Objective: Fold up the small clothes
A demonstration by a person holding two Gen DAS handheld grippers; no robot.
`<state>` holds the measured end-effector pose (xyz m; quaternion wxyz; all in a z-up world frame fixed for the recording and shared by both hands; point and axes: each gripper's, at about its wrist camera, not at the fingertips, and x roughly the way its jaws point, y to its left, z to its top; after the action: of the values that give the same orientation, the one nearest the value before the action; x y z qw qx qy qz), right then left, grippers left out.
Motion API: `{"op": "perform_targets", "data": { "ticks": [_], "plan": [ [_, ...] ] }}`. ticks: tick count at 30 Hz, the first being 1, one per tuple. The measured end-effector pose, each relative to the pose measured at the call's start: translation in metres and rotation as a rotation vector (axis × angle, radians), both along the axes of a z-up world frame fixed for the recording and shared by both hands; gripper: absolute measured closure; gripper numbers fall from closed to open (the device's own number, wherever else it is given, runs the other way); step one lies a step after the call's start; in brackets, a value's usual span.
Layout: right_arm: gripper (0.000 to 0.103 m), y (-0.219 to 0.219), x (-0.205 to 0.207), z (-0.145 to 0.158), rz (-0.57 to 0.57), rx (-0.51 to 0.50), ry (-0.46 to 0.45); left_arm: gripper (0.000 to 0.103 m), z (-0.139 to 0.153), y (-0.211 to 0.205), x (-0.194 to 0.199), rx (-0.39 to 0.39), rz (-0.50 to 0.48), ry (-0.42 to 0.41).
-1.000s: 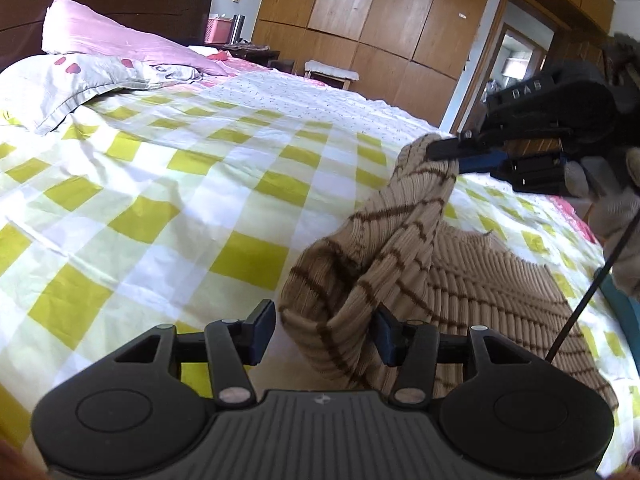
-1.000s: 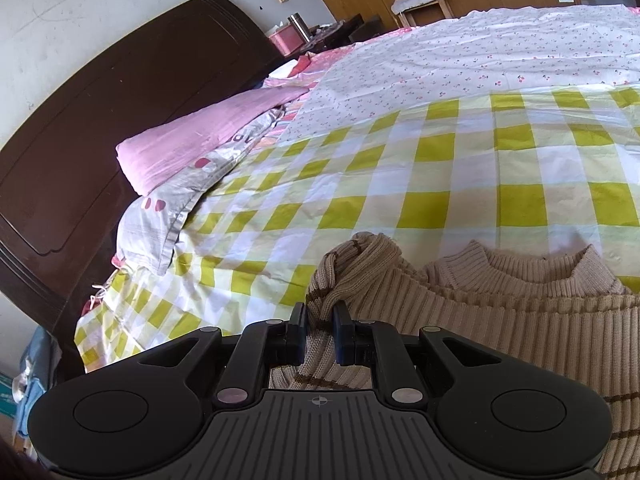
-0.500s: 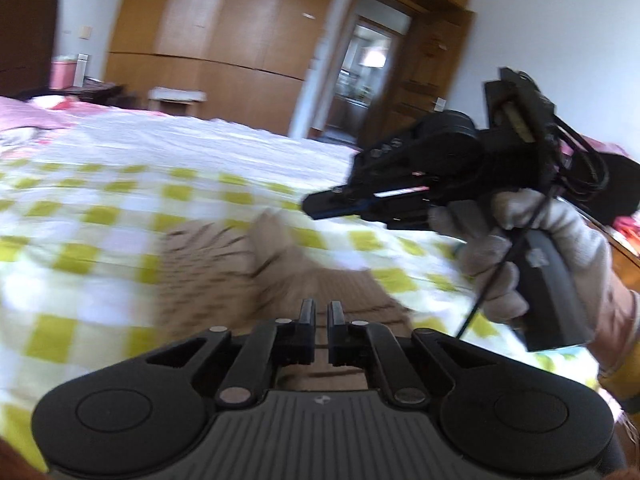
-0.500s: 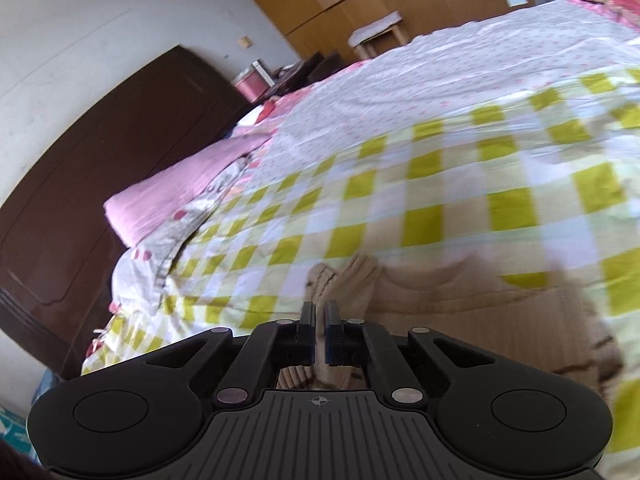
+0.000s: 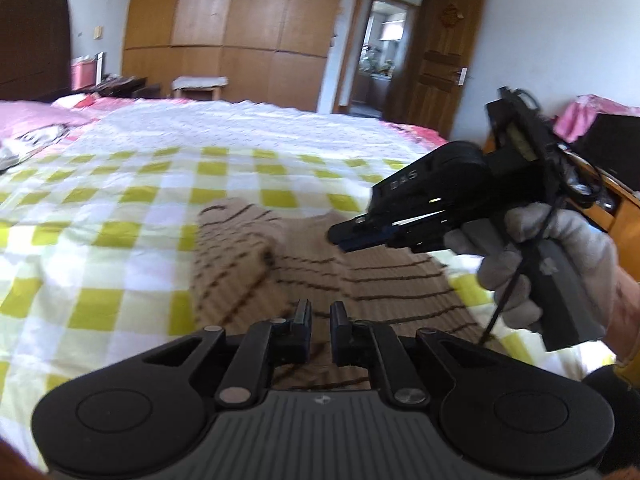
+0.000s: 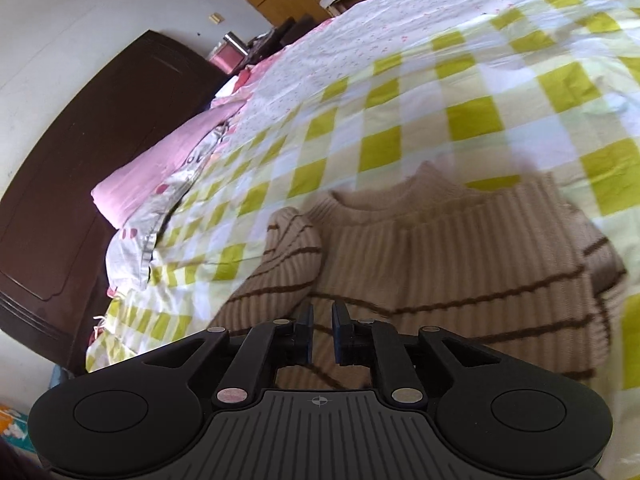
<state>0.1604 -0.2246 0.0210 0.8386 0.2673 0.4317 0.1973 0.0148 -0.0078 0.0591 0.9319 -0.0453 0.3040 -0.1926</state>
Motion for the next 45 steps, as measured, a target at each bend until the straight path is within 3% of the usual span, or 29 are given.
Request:
{"op": "perform_targets", "data": {
  "ticks": [7, 10, 13, 16, 22, 24, 27, 30, 36, 40, 43, 45],
  "plan": [
    [0.089, -0.004, -0.004, -0.011, -0.128, -0.128, 0.056, 0.087, -0.011, 0.009, -0.005, -0.079, -0.091, 0.0],
    [0.089, 0.006, -0.002, -0.024, -0.119, -0.168, 0.109, 0.087, -0.017, 0.006, -0.004, -0.092, -0.14, 0.007],
    [0.089, 0.032, 0.005, -0.018, -0.071, -0.191, 0.097, 0.087, -0.022, 0.015, -0.002, -0.1, -0.123, 0.015],
    [0.089, 0.064, 0.021, -0.007, -0.014, -0.176, 0.075, 0.087, -0.026, 0.036, 0.007, -0.092, -0.012, 0.036],
    [0.089, 0.123, 0.056, 0.008, 0.106, 0.107, 0.057, 0.086, -0.036, 0.109, 0.019, -0.104, 0.361, 0.117],
    [0.086, 0.133, 0.059, 0.018, 0.11, 0.124, 0.024, 0.086, -0.04, 0.129, 0.016, -0.145, 0.432, 0.142],
    [0.079, 0.143, 0.056, 0.026, 0.119, -0.003, -0.009, 0.086, -0.045, 0.145, 0.01, -0.217, 0.475, 0.165],
    [0.077, 0.151, 0.05, 0.02, 0.139, -0.174, 0.003, 0.08, -0.046, 0.145, 0.009, -0.256, 0.453, 0.159],
    [0.067, 0.175, 0.053, 0.004, 0.173, -0.227, 0.055, 0.07, -0.041, 0.133, 0.004, -0.227, 0.378, 0.108],
    [0.06, 0.202, 0.064, -0.004, 0.199, -0.301, 0.077, 0.07, -0.042, 0.126, 0.006, -0.217, 0.335, 0.118],
    [0.072, 0.218, 0.065, -0.013, 0.18, -0.449, 0.024, 0.069, -0.044, 0.126, 0.008, -0.225, 0.318, 0.129],
    [0.088, 0.216, 0.067, -0.017, 0.165, -0.452, 0.03, 0.069, -0.044, 0.128, 0.008, -0.233, 0.319, 0.129]
  ]
}}
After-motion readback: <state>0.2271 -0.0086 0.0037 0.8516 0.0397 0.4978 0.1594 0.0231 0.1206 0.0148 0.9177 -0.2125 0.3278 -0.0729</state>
